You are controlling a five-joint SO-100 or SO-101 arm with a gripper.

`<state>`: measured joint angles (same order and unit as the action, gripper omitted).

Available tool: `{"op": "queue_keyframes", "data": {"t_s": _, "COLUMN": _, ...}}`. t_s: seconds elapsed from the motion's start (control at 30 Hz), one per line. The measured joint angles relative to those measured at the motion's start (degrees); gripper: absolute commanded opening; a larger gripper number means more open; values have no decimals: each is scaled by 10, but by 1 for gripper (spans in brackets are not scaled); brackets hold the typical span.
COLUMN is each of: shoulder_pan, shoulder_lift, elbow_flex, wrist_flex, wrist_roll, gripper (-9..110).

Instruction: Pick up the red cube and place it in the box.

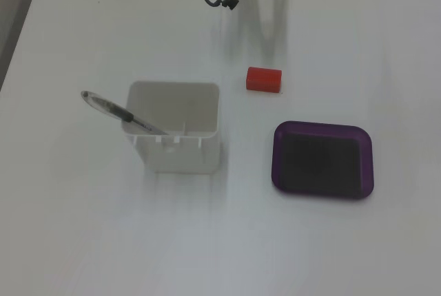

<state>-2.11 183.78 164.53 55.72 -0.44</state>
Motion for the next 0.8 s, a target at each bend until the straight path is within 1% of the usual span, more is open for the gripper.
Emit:
{"op": "queue_keyframes", "data": {"t_s": 0.1, "shoulder_pan": 1, "shoulder_lift": -109, "elbow_flex": -50, "wrist_flex": -19, "wrist_roll": 0, "gripper": 6}}
{"op": "queue_keyframes", "data": {"t_s": 0.23, "shoulder_pan": -4, "shoulder_lift": -292, "elbow_flex": -170, "wrist_flex": -22, "wrist_roll": 0, "gripper": 20}}
{"op": "queue_keyframes", "data": {"t_s": 0.33, "shoulder_pan": -6, "shoulder_lift": -437, "elbow_flex": -278, "wrist_flex": 11, "wrist_roll": 0, "gripper": 26}}
{"op": "queue_keyframes", "data": {"t_s": 0.47, "shoulder_pan": -4, "shoulder_lift": -617, "elbow_flex": -429, "wrist_flex": 68, "wrist_roll": 0, "gripper": 27}}
{"op": "queue_keyframes", "data": {"t_s": 0.6, "shoulder_pan": -4, "shoulder_lift": -762, "elbow_flex": -543, "wrist_flex": 88, "wrist_roll": 0, "gripper": 27}}
{"op": "queue_keyframes", "data": {"t_s": 0.7, "shoulder_pan": -7, "shoulder_lift": -838, "elbow_flex": -581, "wrist_flex": 90, "wrist_roll": 0, "gripper": 27}}
{"op": "queue_keyframes", "data": {"t_s": 0.8, "shoulder_pan": -7, "shoulder_lift": -868, "elbow_flex": -587, "wrist_flex": 92, "wrist_roll": 0, "gripper": 27}}
